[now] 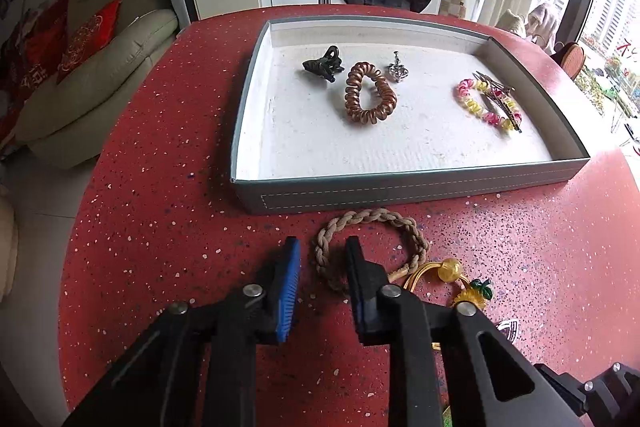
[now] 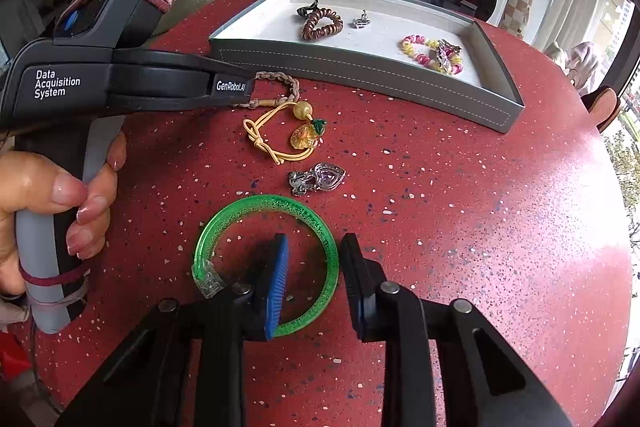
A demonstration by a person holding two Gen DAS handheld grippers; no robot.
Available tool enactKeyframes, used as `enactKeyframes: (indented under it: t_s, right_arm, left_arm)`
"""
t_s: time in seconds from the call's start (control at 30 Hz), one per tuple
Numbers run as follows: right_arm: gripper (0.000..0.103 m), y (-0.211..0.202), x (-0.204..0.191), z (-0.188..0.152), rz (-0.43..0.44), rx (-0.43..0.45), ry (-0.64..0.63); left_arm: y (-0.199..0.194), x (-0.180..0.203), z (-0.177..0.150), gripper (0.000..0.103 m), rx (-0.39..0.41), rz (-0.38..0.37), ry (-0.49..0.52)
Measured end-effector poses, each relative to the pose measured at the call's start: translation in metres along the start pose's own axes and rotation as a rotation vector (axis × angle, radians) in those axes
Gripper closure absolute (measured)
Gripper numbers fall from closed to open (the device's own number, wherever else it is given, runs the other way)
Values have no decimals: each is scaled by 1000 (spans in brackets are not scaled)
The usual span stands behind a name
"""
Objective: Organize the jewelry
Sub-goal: 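Grasp the braided rope bracelet with left tool while right grasps the green bangle, then carry the braided bracelet into the tray while right tool carries the green bangle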
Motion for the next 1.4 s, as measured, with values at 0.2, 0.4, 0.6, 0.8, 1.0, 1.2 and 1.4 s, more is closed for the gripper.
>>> enactKeyframes:
  t_s: [0.2,0.4,0.6,0.8,1.0,1.2,1.4]
  right_arm:
    - [95,-5,7,-2,2,15,41]
    - [95,-15,26,-1,8,33,106]
    - [95,-26,47,5,11,61,178]
    - [95,-34,58,15,17,84,215]
    - [95,-37,62,28,32,102,231]
    - [95,-38,67,42,42,114,241]
    - [95,-36,77,57,37,125,251]
  left_arm:
    - [-7,-2,-4,78,-3,-62,-27]
    - [-27,-8,-2,78,32,-113,-44]
    - [-50,-12,4,78,76,-146,-38]
    - [-69,-14,13,78,113,-171,-41]
    - [-79,-13,24,78,140,-185,-44]
    - [-84,-11,34,78,158,-194,-47]
    - [-83,-10,45,78,169,-198,-46]
Point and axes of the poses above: each gripper's, at about its wrist camera, not at the fingertips, and y roughly the way its jaws point, x to its right, z to its top, the point moved 9 cm from there along y, roughly the way its jaws point, and after that the axes turned 10 degrees about x, right-handed, at the moved point
